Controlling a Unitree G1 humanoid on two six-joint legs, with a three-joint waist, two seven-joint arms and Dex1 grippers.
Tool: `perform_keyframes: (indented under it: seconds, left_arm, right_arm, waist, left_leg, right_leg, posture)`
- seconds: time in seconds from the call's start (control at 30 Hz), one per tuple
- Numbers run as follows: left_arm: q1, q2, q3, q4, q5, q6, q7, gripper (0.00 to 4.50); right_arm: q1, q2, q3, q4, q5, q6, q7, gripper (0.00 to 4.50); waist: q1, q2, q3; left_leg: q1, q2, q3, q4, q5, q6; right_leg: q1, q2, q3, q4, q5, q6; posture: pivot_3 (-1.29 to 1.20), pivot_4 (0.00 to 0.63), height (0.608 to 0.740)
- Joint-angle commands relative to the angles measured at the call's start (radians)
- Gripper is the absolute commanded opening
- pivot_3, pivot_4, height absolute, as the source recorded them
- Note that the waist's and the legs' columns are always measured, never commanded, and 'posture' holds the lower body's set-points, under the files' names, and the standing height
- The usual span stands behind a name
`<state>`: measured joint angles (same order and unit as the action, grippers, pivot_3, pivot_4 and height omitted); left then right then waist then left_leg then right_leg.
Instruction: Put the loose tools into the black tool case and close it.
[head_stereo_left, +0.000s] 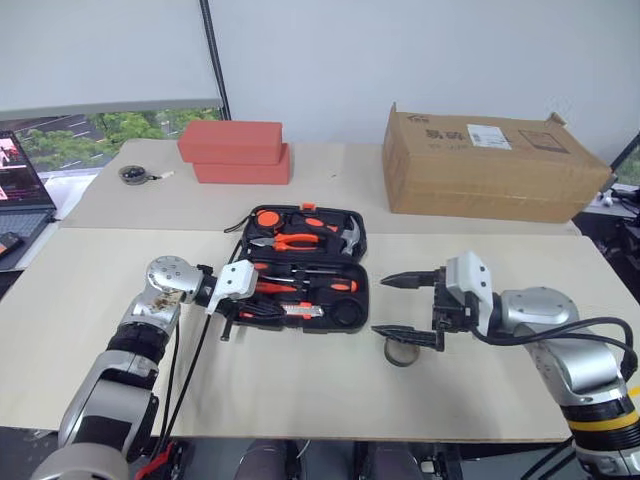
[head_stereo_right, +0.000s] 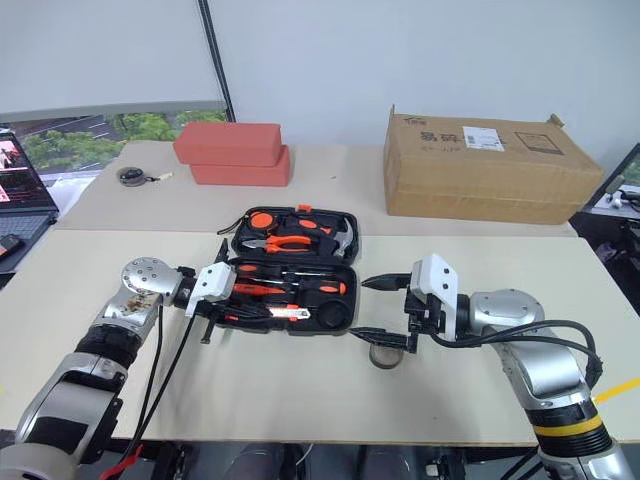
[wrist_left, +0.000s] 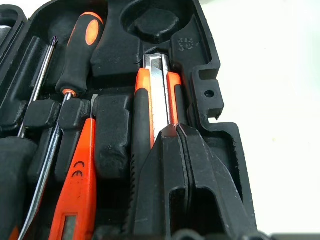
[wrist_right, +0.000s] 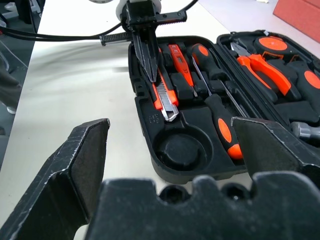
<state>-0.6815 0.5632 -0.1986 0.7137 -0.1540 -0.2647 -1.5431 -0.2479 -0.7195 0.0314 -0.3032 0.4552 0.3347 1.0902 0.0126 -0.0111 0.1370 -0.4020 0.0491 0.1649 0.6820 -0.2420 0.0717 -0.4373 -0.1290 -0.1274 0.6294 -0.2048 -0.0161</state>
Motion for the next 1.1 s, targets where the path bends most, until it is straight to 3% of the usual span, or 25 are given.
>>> perform_keyframes:
  seconds: [0.03, 0.17, 0.23, 0.53, 0.77, 0.87, 1.0, 1.1]
  left_arm:
    - [-0.010, -0.016, 0.048, -0.050, -0.086, 0.094, -0.046, 0.04]
    - [-0.025, -0.016, 0.070, -0.041, -0.105, 0.129, -0.063, 0.04]
    - [-0.032, -0.015, 0.070, -0.030, -0.091, 0.121, -0.051, 0.04]
    - [-0.014, -0.007, 0.011, 0.013, 0.012, 0.039, -0.037, 0.04]
    - [-0.002, -0.059, 0.045, -0.008, -0.031, -0.039, -0.018, 0.04]
    - [-0.020, -0.093, 0.112, -0.044, -0.138, 0.073, -0.033, 0.04]
    - [-0.018, -0.080, 0.124, -0.091, -0.185, 0.168, -0.069, 0.04]
    - [-0.005, -0.041, 0.076, -0.094, -0.142, 0.121, -0.071, 0.04]
  right_arm:
    - [-0.002, 0.010, -0.029, -0.035, 0.033, 0.005, -0.014, 4.50]
    - [-0.002, 0.013, -0.029, -0.033, 0.036, 0.005, -0.012, 4.50]
    - [-0.003, 0.014, -0.029, -0.032, 0.036, 0.004, -0.012, 4.50]
    - [-0.011, 0.021, -0.026, -0.030, 0.030, 0.005, -0.017, 4.50]
    - [-0.005, 0.017, -0.031, -0.034, 0.030, 0.008, -0.020, 4.50]
    - [-0.003, 0.019, -0.031, -0.034, 0.031, 0.009, -0.022, 4.50]
    - [-0.005, 0.018, -0.030, -0.030, 0.032, 0.008, -0.021, 4.50]
    - [-0.010, 0.021, -0.028, -0.027, 0.031, 0.005, -0.021, 4.50]
  waist:
    - [0.000, -0.002, 0.001]
    - [-0.001, -0.003, 0.002]
    - [-0.001, -0.003, 0.002]
    - [-0.001, -0.003, 0.002]
    - [-0.002, -0.003, 0.002]
    - [0.003, -0.004, 0.002]
    - [-0.005, -0.005, 0.003]
    - [-0.009, -0.005, 0.003]
  left_leg:
    - [-0.003, 0.000, 0.000, 0.000, 0.000, 0.000]
    - [-0.008, -0.001, 0.000, 0.000, 0.002, 0.003]
    - [-0.012, -0.002, 0.000, 0.000, 0.005, 0.013]
    - [-0.014, -0.004, 0.002, 0.000, 0.000, 0.008]
    - [-0.013, -0.004, 0.001, 0.001, -0.004, 0.014]
    - [-0.013, -0.004, 0.001, 0.002, -0.004, 0.014]
    - [-0.014, -0.004, 0.001, 0.004, -0.004, 0.015]
    - [-0.013, -0.003, 0.001, 0.004, -0.004, 0.014]
  right_leg:
    - [-0.001, 0.000, -0.001, 0.000, 0.000, 0.000]
    - [-0.002, 0.003, 0.000, 0.000, 0.005, 0.006]
    - [-0.004, 0.004, 0.000, -0.001, 0.005, 0.005]
    - [-0.003, 0.004, -0.001, -0.005, 0.003, 0.004]
    - [-0.003, 0.003, 0.000, -0.004, 0.000, 0.008]
    - [-0.002, 0.002, -0.002, -0.004, 0.000, 0.008]
    - [-0.002, 0.002, -0.002, -0.003, 0.000, 0.009]
    - [-0.002, 0.003, -0.001, -0.003, 0.000, 0.009]
  posture:
    - [0.00, 0.150, 0.712]
    - [0.00, 0.150, 0.712]
    - [0.00, 0.150, 0.712]
    - [0.00, 0.150, 0.712]
    - [0.00, 0.150, 0.712]
    - [0.00, 0.150, 0.712]
    - [0.00, 0.150, 0.712]
    - [0.00, 0.150, 0.712]
